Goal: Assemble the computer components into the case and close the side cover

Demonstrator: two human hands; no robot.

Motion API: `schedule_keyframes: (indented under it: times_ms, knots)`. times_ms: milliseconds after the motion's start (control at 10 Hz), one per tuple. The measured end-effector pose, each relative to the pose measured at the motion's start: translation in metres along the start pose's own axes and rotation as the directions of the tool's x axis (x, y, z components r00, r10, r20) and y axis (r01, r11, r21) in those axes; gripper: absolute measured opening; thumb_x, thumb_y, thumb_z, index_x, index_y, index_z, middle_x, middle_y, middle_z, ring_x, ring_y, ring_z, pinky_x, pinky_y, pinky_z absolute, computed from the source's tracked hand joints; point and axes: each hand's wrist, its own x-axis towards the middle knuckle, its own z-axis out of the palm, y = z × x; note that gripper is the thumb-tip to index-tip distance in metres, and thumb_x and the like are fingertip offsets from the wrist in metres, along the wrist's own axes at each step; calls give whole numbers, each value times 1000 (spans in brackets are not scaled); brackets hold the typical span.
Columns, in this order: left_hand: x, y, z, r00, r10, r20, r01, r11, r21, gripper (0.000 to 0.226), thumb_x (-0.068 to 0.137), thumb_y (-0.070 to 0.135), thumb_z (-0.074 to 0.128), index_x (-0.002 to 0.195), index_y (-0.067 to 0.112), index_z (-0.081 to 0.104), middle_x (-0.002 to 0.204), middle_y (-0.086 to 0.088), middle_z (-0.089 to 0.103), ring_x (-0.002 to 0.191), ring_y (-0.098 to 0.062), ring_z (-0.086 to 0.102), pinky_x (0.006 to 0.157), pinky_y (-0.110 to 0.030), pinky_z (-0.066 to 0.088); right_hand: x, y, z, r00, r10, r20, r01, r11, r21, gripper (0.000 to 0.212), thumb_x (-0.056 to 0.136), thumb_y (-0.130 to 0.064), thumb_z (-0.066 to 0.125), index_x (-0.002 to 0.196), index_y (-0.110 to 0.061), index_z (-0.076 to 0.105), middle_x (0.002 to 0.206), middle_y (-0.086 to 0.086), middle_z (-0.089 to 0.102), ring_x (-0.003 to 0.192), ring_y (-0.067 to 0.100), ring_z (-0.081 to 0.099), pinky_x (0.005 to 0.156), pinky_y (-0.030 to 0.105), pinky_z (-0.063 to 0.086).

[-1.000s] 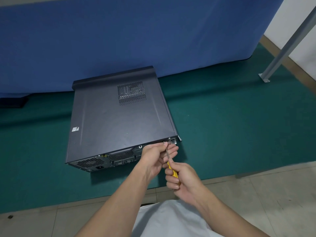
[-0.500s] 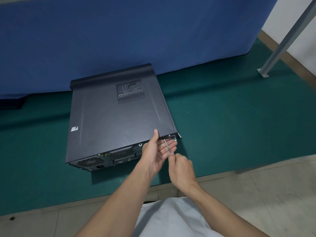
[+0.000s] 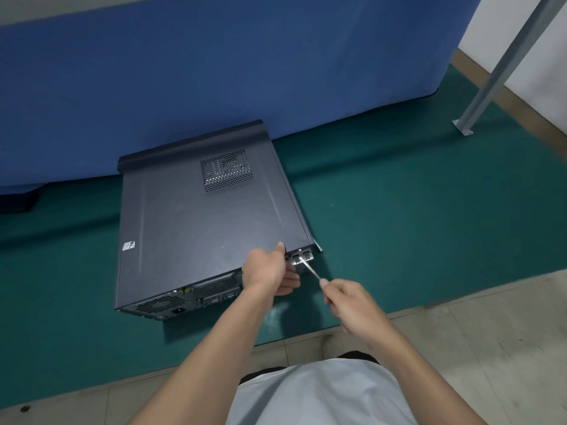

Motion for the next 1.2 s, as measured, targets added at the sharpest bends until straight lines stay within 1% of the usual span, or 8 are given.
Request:
schedule_keyframes:
  times_ms: [100,200,300,400,700,900,1100,1200]
  knots:
    - [6,12,-3,888,395,-235,-246,840,483,50,98,44,45,65,10,62,63,-7,67,64,-30,66,66,-39,56,13,0,-24,990,84,-115,-52,966,254,37,99,-37,45,71,-14,49,47,-7,31,36,7,21,39,19,18]
    - [20,20,3,695,675,-248,-416,658,627,32,99,38,45,91,11,62,92,-8,67,86,-27,62,78,-40,51,46,-6,-34,982,45,-183,-21,991,131,32,101,-32,40,79,-12,52,60,0,46,46,10,35,50,26,30]
    - [45,26,8,728,660,-183,-322,565,759,51,100,46,36,135,11,46,147,-13,40,134,-29,34,110,-45,26,89,-9,-34,984,-15,-176,-4,994,-106,24,101,-28,39,97,-9,54,83,4,57,75,22,50,71,32,36]
    - [66,26,11,796,580,-171,-203,523,828,67,99,57,17,154,19,15,163,-7,5,149,-24,-1,118,-52,0,132,-11,-33,990,-46,-130,-6,927,-375,19,100,-22,45,102,-5,54,92,8,56,95,29,51,72,30,33]
    - [74,24,17,797,559,-231,-162,565,809,66,97,62,13,154,30,10,163,4,0,149,-14,-7,117,-48,-4,197,-23,-10,977,-209,-28,96,558,-824,20,95,-16,51,110,-3,54,112,17,55,106,38,52,75,41,42]
    - [74,23,19,786,556,-270,-144,590,795,65,96,62,20,153,32,15,163,5,5,149,-11,-4,118,-46,-4,208,-19,-3,981,-195,22,122,518,-847,26,91,1,46,117,-1,50,118,18,50,111,35,47,80,41,43]
    - [74,25,20,778,570,-266,-160,588,793,65,96,62,19,154,31,16,163,4,5,149,-12,-3,118,-48,-3,201,-21,-10,979,-198,48,149,529,-835,27,95,-11,47,120,-2,50,121,18,51,112,34,45,86,42,43]
    - [74,26,18,791,551,-266,-149,595,789,66,96,62,18,154,31,15,163,4,4,149,-12,-4,118,-49,-3,198,-39,-23,968,-249,-36,152,691,-706,28,97,-18,49,119,-3,57,121,17,55,113,33,48,94,39,40]
